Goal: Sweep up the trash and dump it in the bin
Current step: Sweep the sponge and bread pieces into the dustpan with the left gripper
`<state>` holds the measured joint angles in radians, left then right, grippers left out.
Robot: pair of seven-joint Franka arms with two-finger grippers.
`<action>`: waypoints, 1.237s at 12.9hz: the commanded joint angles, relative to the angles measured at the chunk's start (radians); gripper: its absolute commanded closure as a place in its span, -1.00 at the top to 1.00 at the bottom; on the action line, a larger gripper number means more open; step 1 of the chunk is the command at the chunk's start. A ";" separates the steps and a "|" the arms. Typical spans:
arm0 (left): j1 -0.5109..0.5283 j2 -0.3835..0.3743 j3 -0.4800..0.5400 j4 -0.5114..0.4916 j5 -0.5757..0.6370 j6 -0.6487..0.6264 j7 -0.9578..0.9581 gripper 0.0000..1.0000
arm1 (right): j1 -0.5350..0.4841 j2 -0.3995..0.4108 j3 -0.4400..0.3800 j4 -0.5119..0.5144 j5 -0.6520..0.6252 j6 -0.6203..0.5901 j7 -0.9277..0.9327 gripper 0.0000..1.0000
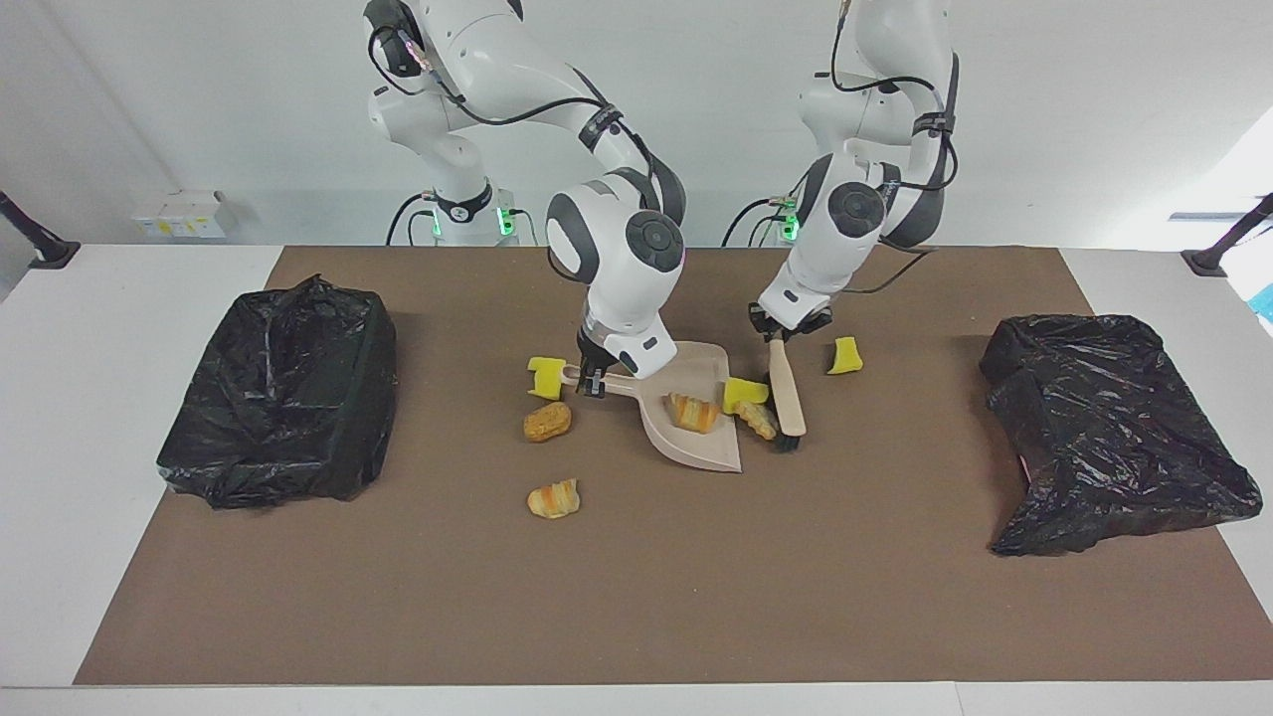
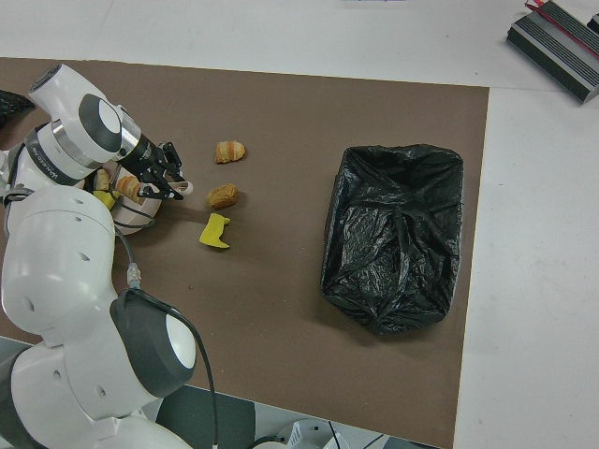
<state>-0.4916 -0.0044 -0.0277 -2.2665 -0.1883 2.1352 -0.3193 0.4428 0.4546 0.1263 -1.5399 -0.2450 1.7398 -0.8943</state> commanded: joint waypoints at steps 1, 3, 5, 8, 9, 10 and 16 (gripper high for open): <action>-0.096 -0.016 0.014 0.018 -0.032 0.026 -0.043 -1.00 | -0.004 0.004 0.007 0.004 -0.011 0.014 -0.014 -1.00; -0.130 -0.009 0.015 0.037 -0.054 0.037 -0.075 -1.00 | -0.004 0.004 0.007 0.006 -0.013 0.014 -0.015 -1.00; -0.121 -0.014 0.021 0.035 -0.054 0.000 -0.191 -1.00 | -0.004 0.003 0.007 0.006 -0.013 0.014 -0.014 -1.00; -0.069 -0.013 0.026 0.044 -0.017 -0.110 -0.432 -1.00 | -0.006 0.004 0.007 0.006 -0.013 0.014 -0.015 -1.00; -0.055 -0.014 0.026 0.047 0.013 -0.145 -0.498 -1.00 | -0.006 0.004 0.007 0.006 -0.013 0.014 -0.015 -1.00; -0.048 -0.016 0.026 0.054 0.053 -0.194 -0.561 -1.00 | -0.006 0.004 0.006 0.006 -0.013 0.014 -0.015 -1.00; -0.036 -0.071 0.026 0.056 0.194 -0.460 -0.860 -1.00 | -0.009 0.006 0.006 0.007 -0.010 0.021 -0.015 -1.00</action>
<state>-0.5325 -0.0305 0.0038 -2.1878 -0.0340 1.7414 -1.0949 0.4423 0.4546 0.1260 -1.5395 -0.2450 1.7446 -0.8943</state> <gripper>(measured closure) 0.736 0.674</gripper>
